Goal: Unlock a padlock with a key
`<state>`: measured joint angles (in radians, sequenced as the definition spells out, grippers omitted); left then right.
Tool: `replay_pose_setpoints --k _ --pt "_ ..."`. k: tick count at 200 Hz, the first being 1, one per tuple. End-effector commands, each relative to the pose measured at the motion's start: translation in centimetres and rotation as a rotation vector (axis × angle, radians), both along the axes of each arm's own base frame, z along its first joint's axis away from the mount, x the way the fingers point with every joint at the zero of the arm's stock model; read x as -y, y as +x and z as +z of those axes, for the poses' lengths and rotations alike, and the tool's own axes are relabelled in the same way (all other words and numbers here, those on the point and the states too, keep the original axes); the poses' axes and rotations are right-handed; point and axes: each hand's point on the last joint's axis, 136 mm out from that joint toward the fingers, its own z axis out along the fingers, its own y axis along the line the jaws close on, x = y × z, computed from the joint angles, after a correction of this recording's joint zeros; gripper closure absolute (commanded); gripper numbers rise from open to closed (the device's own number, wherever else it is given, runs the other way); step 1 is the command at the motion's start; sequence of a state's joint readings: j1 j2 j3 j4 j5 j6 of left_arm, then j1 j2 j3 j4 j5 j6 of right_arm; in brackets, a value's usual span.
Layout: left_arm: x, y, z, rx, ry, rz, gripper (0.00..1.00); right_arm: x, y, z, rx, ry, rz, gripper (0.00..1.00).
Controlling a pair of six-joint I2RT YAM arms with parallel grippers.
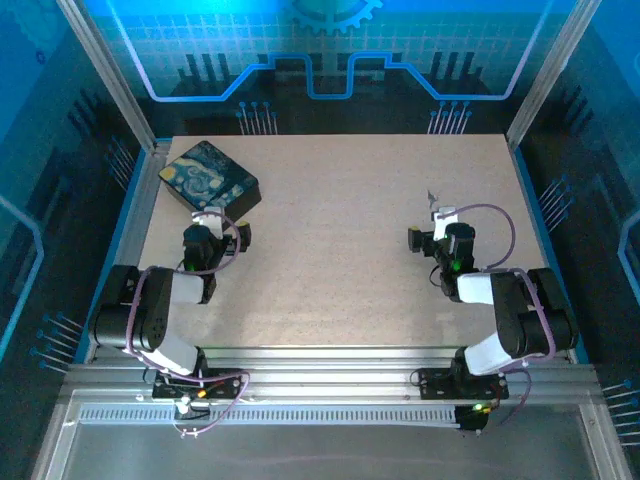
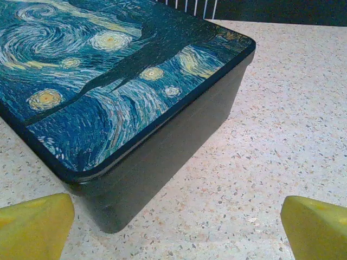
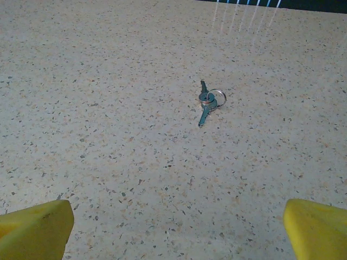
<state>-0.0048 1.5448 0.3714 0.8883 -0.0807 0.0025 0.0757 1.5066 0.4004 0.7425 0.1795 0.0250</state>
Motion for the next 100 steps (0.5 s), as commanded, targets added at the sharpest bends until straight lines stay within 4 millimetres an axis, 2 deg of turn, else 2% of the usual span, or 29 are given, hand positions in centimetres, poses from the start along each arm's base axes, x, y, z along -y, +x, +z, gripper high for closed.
replay_pose_setpoints --k 1,100 --pt "0.50 0.64 0.94 0.031 0.001 -0.028 0.01 -0.18 0.93 1.76 0.064 -0.010 -0.001 0.00" --pt "0.34 0.66 0.92 0.029 -0.001 -0.016 0.01 -0.16 0.92 1.76 0.064 -0.010 -0.001 0.00"
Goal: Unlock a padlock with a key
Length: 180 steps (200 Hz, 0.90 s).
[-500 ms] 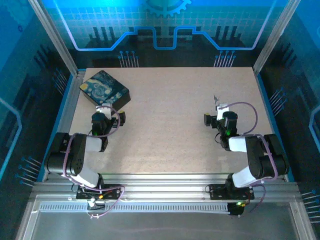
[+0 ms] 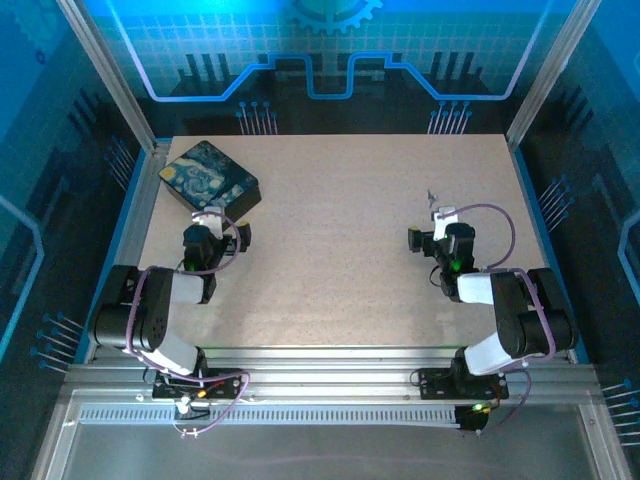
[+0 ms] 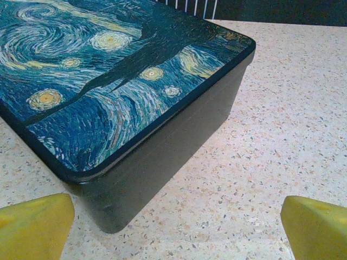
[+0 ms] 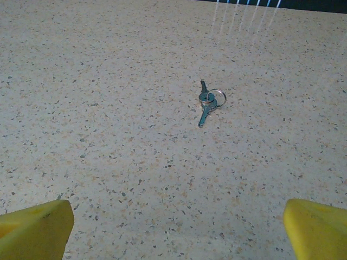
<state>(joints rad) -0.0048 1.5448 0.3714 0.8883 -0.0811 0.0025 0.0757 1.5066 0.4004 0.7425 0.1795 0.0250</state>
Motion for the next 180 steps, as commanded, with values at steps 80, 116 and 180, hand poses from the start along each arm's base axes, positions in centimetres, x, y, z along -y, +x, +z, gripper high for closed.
replay_pose_setpoints --k 80,116,180 --pt "0.2 0.7 0.9 0.029 -0.013 -0.021 0.01 -0.2 0.9 1.7 0.063 -0.010 0.000 0.00" --pt "-0.1 0.9 2.1 0.009 -0.016 0.000 0.02 -0.1 1.0 1.9 0.052 0.004 0.007 0.01" --pt "-0.5 1.6 9.0 -0.040 -0.089 0.048 0.01 -0.9 0.7 7.2 -0.005 -0.005 0.034 0.08"
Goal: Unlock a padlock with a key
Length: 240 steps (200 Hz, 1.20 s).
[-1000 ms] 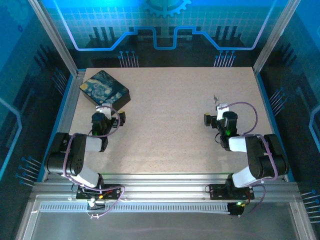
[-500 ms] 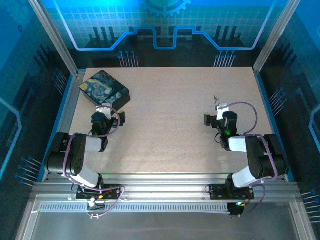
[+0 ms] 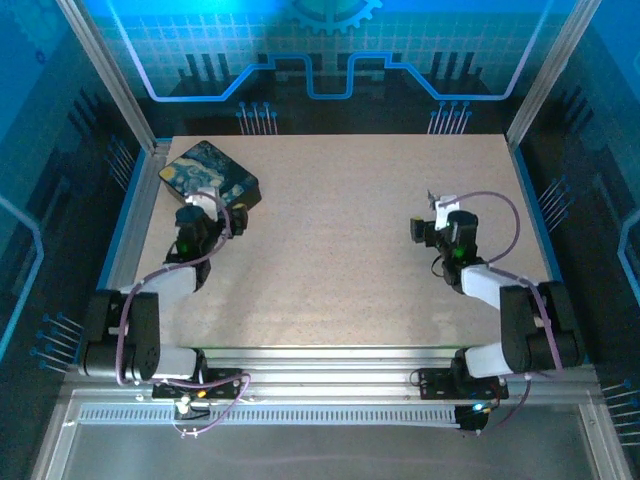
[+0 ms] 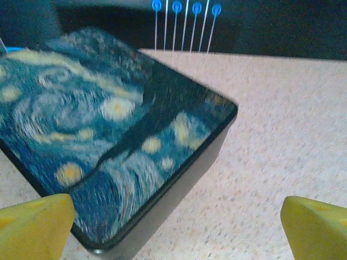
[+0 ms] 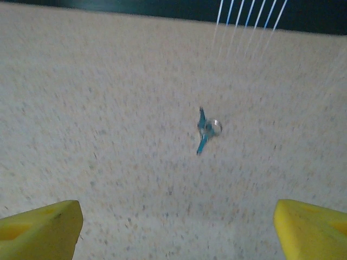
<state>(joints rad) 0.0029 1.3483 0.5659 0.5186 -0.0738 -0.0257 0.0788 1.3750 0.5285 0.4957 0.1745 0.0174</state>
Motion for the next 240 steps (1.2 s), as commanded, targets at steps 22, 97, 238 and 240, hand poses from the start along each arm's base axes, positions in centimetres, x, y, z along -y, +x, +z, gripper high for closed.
replay_pose_setpoints --k 22,97,238,240 --pt "-1.6 0.8 3.3 -0.106 -0.117 0.120 0.01 -1.6 -0.2 4.2 -0.042 0.020 0.066 0.08" --pt "-9.4 4.7 -0.4 -0.405 -0.494 0.457 0.04 -6.6 0.6 6.3 -0.164 0.126 0.210 0.11" --pt "-3.2 7.9 -10.5 -0.779 -0.308 0.032 0.26 -8.6 -0.5 4.9 -0.256 0.138 0.249 0.12" --pt "-2.7 7.8 -10.6 -0.785 -0.297 0.014 0.26 -8.6 -0.5 4.9 -0.258 0.139 0.247 0.12"
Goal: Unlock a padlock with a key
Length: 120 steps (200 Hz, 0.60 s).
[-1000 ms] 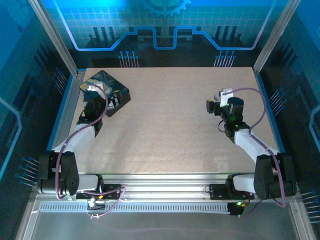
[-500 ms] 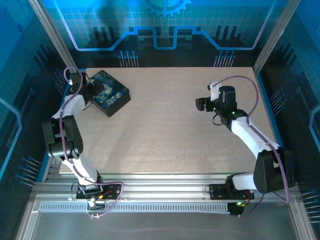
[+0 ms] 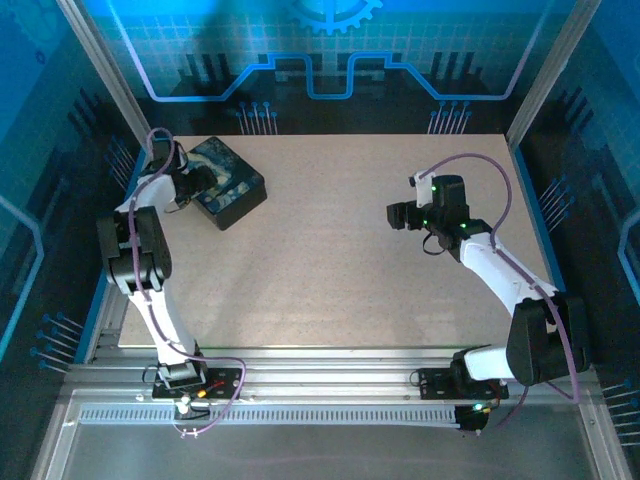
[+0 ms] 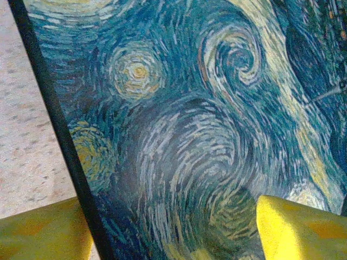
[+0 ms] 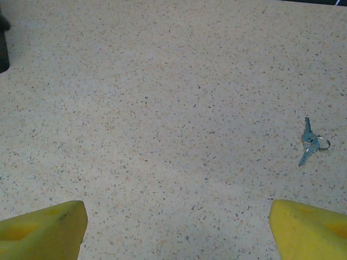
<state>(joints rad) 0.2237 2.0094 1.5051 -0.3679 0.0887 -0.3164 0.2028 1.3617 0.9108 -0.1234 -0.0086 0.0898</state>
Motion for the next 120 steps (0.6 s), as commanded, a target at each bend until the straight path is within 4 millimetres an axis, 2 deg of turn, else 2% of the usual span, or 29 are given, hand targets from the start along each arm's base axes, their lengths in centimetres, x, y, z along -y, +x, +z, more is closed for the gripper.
replay_pose_setpoints --k 1,24,54,86,103,120 --pt "6.0 -2.2 -3.7 -0.151 0.001 -0.296 0.26 -0.5 0.0 0.5 -0.015 0.014 0.005 0.12" --pt "10.0 -2.9 -4.4 -0.180 0.063 -0.487 0.27 -0.2 -0.1 0.0 -0.045 0.020 -0.007 0.12" --pt "16.3 -4.5 -4.8 -0.181 0.116 -0.727 0.27 -0.4 -0.2 -0.6 -0.091 0.042 -0.009 0.12" --pt "22.9 -6.4 -4.1 -0.145 0.140 -0.928 0.26 -2.3 -0.2 -1.1 -0.136 0.148 0.030 0.14" --pt "24.6 -6.2 -2.8 -0.098 0.134 -0.932 0.25 -4.4 -0.4 -1.5 -0.168 0.226 0.069 0.15" --pt "24.8 -5.1 -0.2 -0.027 0.111 -0.865 0.23 -7.2 -0.8 -2.1 -0.208 0.300 0.122 0.16"
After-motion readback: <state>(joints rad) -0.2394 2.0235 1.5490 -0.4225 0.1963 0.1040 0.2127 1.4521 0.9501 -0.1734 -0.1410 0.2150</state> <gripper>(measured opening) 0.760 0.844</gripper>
